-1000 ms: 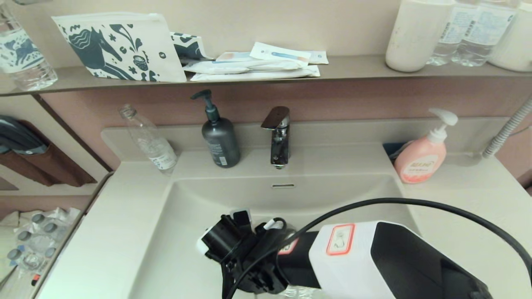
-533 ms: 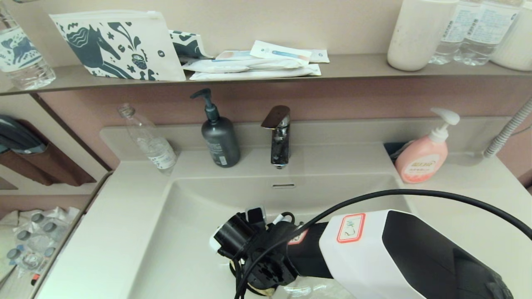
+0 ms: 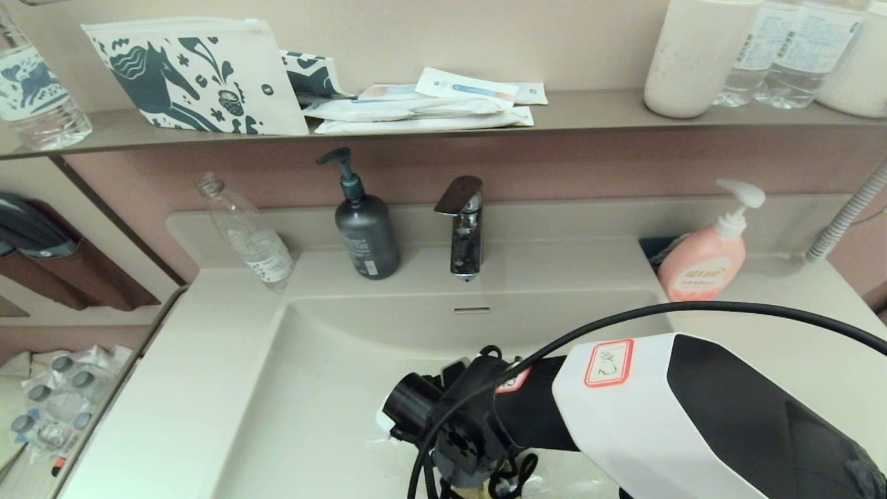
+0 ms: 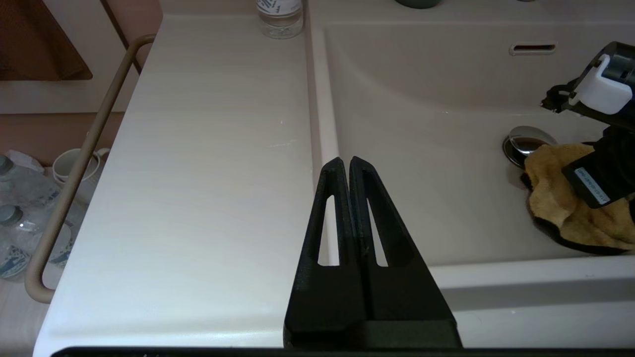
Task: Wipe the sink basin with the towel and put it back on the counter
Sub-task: Wipe the sink
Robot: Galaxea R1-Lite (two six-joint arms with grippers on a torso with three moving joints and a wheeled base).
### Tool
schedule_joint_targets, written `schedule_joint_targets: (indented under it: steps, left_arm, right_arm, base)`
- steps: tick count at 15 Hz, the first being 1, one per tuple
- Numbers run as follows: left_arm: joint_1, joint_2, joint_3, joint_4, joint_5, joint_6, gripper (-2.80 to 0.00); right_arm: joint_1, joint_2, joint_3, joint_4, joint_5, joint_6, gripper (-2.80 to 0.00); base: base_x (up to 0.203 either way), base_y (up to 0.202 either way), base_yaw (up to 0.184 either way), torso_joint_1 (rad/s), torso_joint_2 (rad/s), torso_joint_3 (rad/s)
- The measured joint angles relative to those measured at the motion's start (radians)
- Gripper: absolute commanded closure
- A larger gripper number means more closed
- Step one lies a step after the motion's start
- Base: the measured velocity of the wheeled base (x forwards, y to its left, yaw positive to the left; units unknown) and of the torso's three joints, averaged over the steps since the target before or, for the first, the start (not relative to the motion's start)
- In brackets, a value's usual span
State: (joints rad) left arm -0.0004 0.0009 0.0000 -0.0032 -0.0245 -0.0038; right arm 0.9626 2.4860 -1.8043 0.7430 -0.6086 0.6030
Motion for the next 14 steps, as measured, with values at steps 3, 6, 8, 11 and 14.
schedule_joint_targets:
  steps: [3,6,8,11,14]
  left_arm:
    - [0.0,0.0,0.0,0.0,0.0,0.0,0.0]
    - [0.0,0.0,0.0,0.0,0.0,0.0,0.0]
    - [0.0,0.0,0.0,0.0,0.0,0.0,0.0]
    - [0.0,0.0,0.0,0.0,0.0,0.0,0.0]
    - [0.0,0.0,0.0,-0.001,0.0,0.0,0.0]
  right_arm:
    - [-0.039,-0.018,0.057,0.004,-0.058,0.0,0.0]
    - [-0.104,-0.038,0.088,-0.004,-0.11,0.0,0.0]
    - [-0.142,-0.045,0.088,-0.009,-0.148,0.001,0.0]
    - [-0.178,-0.047,0.052,-0.059,-0.181,0.0,0.0]
    - [-0.187,-0.045,0.018,-0.193,-0.18,-0.008,0.0]
  base:
    - [0.0,0.0,0.0,0.0,0.0,0.0]
    - [0.0,0.0,0.0,0.0,0.0,0.0]
    - [0.0,0.0,0.0,0.0,0.0,0.0]
    - [0.0,0.0,0.0,0.0,0.0,0.0]
    - [0.0,0.0,0.0,0.0,0.0,0.0]
